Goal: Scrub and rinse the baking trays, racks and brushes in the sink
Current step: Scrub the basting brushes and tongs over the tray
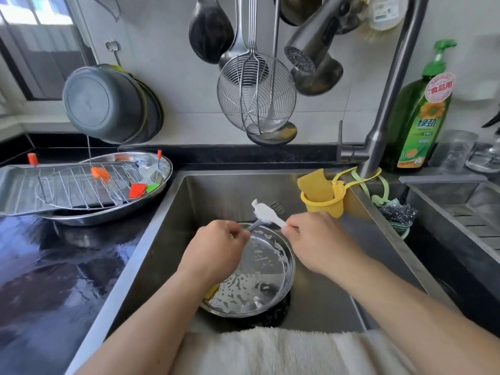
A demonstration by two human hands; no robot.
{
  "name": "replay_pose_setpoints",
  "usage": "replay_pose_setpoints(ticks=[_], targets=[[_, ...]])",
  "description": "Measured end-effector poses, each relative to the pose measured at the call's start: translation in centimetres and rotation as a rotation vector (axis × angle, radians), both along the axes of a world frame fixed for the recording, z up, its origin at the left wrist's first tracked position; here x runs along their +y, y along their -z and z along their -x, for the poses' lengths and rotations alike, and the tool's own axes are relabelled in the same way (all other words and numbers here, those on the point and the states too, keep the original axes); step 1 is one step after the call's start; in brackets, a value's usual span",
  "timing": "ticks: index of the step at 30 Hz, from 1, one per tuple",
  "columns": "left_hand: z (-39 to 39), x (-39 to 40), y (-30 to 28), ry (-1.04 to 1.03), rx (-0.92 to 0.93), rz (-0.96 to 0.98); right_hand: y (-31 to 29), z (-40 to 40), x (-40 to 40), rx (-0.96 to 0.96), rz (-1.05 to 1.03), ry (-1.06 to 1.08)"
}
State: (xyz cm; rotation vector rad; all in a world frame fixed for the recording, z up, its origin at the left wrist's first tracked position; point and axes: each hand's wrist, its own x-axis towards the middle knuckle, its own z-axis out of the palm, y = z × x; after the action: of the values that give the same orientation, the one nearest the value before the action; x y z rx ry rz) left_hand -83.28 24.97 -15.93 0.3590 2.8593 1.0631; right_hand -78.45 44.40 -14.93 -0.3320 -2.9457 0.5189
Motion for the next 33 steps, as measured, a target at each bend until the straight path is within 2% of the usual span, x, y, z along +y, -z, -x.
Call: replay_pose_setpoints(ticks=[4, 6, 10, 12, 18, 23, 26, 33], targets=[[-0.2, 0.2, -0.2, 0.006, 0.040, 0.007, -0.3, -0.1, 0.0, 0.060, -0.001, 0.016], [-0.1, 0.1, -0.2, -0.004, 0.021, -0.024, -0.1, -0.4, -0.9, 0.036, -0.018, -0.035], [0.2, -0.1, -0.1, -0.015, -0.022, -0.117, -0.7, -0.1, 0.5, 0.054, -0.013, 0.052], [0.3, -0.2, -0.1, -0.011, -0.022, -0.100, -0.5, -0.4, 0.5, 0.059, -0.014, 0.040], [0.5, -0.2, -0.1, -0.026, -0.101, -0.220, -0.3, -0.5, 0.2, 0.090, 0.014, 0.013], [0.7, -0.2, 0.1, -0.025, -0.135, -0.227, -0.3, -0.5, -0.3, 0.039, 0.004, -0.021], [0.6, -0.2, 0.1, -0.019, -0.142, -0.231, -0.4, -0.3, 0.6, 0.066, 0.019, 0.030], [0.4, -0.4, 0.1, 0.000, -0.169, -0.232, -0.2, -0.6, 0.5, 0.067, -0.006, -0.005]])
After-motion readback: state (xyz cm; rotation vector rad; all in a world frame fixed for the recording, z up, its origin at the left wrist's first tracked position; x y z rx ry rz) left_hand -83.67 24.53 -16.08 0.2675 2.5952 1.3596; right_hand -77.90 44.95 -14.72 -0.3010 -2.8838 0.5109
